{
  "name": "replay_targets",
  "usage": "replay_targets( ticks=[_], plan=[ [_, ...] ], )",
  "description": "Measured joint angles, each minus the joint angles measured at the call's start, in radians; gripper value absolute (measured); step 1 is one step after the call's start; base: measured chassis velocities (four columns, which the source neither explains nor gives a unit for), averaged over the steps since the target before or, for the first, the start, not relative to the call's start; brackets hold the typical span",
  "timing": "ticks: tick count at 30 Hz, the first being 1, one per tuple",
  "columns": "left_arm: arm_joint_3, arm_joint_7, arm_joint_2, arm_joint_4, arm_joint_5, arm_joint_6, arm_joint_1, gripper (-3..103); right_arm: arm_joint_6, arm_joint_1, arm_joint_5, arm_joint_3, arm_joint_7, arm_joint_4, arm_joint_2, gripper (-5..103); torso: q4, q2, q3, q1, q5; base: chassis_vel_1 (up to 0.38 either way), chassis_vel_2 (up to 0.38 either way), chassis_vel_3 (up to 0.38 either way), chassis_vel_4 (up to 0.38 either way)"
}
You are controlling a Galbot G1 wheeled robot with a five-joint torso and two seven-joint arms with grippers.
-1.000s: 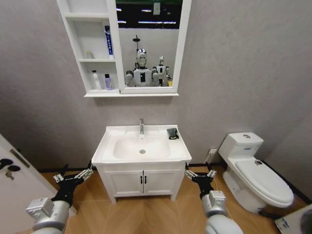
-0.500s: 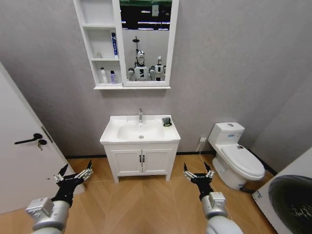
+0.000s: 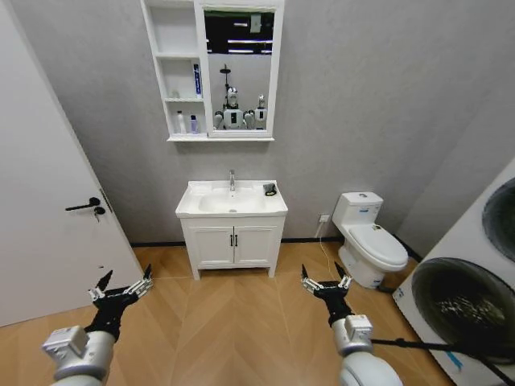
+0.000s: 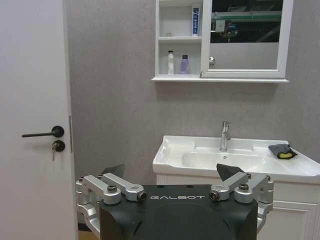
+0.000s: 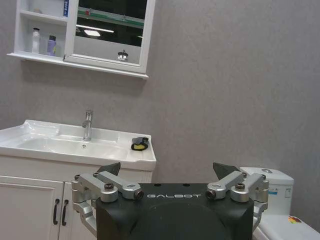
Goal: Move facial cleanser and shampoo from washbasin to cabinet, then wipe washbasin with towel.
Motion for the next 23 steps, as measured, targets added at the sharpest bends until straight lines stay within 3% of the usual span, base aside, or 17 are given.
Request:
replay_targets(
  ticks=[23],
  plan=[
    [0.0,0.0,0.0,0.0,0.0,0.0,0.0,100,-0.004,0.001,-0.001,0.0,0.003,0.0,0.0,100,0.0004,0.0,0.0,0.001,-0.0006,-0.019,0.011,0.029,-0.016]
  ],
)
